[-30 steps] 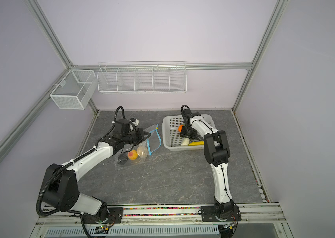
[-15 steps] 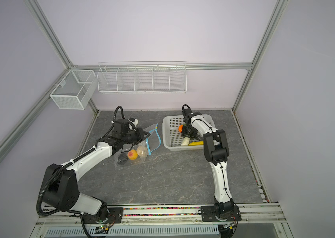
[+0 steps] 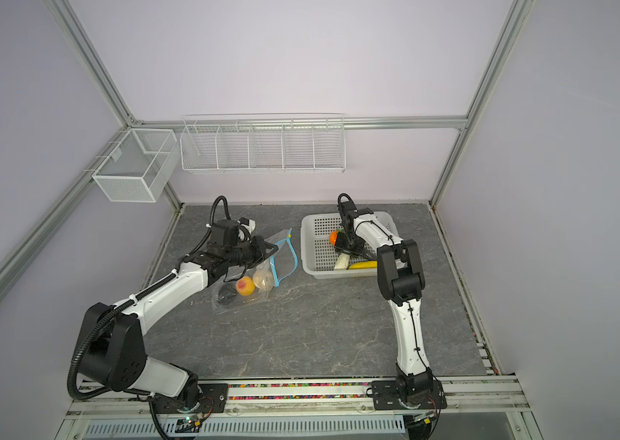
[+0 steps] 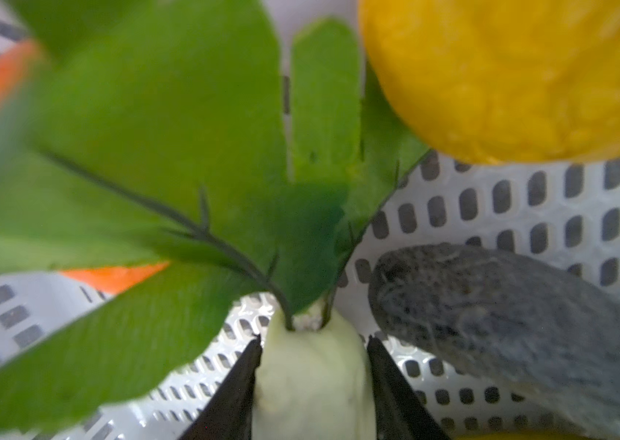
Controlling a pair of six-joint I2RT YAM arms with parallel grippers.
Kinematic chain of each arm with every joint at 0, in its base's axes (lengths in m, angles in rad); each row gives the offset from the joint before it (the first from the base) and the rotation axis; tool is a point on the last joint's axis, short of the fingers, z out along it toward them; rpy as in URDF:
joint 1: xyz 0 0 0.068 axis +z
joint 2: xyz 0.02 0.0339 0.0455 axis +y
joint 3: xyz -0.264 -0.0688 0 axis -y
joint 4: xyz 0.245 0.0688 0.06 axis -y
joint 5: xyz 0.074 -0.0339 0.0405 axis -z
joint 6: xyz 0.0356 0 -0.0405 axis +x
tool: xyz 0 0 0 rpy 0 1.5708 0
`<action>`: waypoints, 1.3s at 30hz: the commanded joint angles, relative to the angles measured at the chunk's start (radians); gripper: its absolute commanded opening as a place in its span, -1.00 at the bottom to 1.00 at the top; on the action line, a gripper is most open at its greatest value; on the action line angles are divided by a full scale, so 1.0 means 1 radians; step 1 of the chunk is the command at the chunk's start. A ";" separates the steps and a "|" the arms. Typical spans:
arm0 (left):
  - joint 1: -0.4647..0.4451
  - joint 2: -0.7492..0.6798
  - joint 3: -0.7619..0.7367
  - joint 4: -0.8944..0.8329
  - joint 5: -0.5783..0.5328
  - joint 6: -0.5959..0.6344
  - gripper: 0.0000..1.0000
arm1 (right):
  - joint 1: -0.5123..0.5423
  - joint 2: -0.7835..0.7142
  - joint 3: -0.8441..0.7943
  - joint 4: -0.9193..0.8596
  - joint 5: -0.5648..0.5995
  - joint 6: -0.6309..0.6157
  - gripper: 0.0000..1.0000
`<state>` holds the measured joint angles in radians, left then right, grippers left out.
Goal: Place the food in the zip-top bag and seal the zipper
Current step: 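Lower the right gripper onto the white radish and close on it, then lift the white radish with the right gripper and carry it toward the bag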
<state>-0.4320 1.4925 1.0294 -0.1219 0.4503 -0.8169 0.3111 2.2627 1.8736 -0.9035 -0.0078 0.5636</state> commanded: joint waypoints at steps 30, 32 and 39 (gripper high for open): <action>0.005 -0.037 -0.005 0.034 0.014 -0.058 -1.00 | -0.024 -0.449 -0.352 0.388 -0.010 0.086 -0.16; 0.005 -0.037 -0.005 0.039 0.013 -0.076 -1.00 | -0.014 -0.503 -0.399 0.439 -0.003 0.113 -0.17; 0.004 -0.054 -0.005 0.068 0.004 -0.142 -1.00 | 0.068 -0.648 -0.505 0.573 0.085 0.205 -0.19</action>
<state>-0.4320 1.4765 1.0283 -0.0990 0.4503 -0.9154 0.3378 1.6566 1.4029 -0.4313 0.0288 0.6994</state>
